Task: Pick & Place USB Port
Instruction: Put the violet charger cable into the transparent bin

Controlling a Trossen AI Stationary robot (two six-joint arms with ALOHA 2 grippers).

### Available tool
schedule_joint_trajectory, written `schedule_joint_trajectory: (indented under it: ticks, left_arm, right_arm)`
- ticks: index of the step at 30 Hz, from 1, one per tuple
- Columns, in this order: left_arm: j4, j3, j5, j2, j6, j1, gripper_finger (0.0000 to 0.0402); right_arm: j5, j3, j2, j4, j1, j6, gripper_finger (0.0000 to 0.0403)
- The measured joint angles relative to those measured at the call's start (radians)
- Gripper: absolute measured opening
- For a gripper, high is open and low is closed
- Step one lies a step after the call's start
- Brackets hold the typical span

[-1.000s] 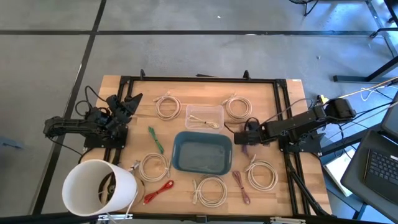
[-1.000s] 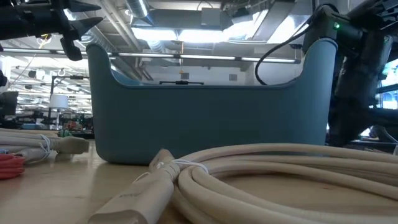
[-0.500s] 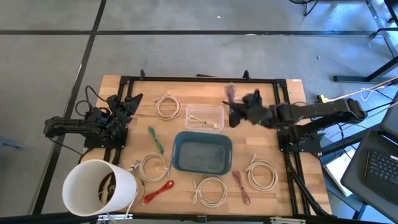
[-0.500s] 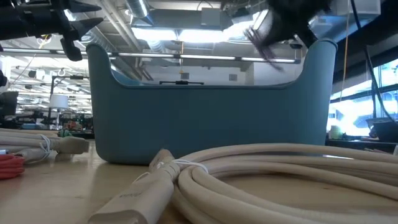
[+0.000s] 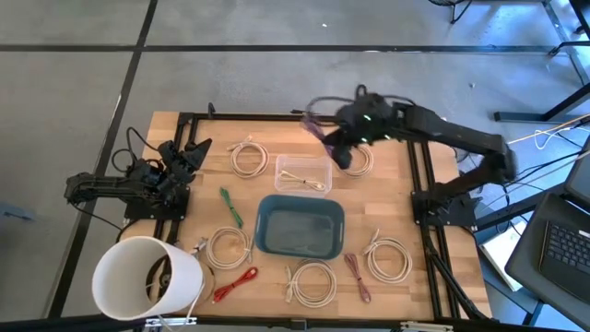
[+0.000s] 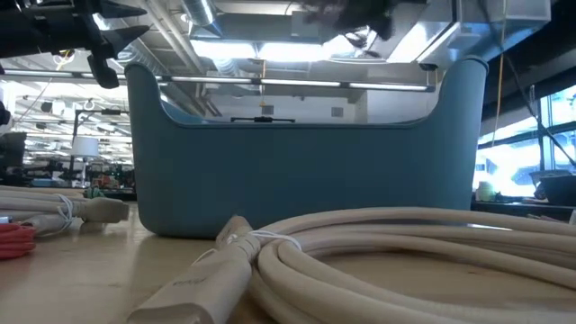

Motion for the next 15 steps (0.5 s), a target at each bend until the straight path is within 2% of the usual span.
schedule_joint_trajectory:
  ticks: [3, 8, 12, 15]
  left_arm:
    - [0.000, 0.000, 0.000, 0.000, 0.000, 0.000, 0.0104]
    - [0.000, 0.000, 0.000, 0.000, 0.000, 0.000, 0.0104]
    - [0.000, 0.000, 0.000, 0.000, 0.000, 0.000, 0.0104]
    - [0.000, 0.000, 0.000, 0.000, 0.000, 0.000, 0.0104]
  right_arm:
    - [-0.071, 0.124, 0.141, -0.106, -0.022, -0.101, 0.0011]
    - [-0.088, 0.331, 0.369, -0.382, -0.039, -0.242, 0.0011]
    - [-0.099, 0.434, 0.508, -0.517, -0.045, -0.322, 0.0011]
    - [-0.135, 0.464, 0.574, -0.543, -0.048, -0.350, 0.0011]
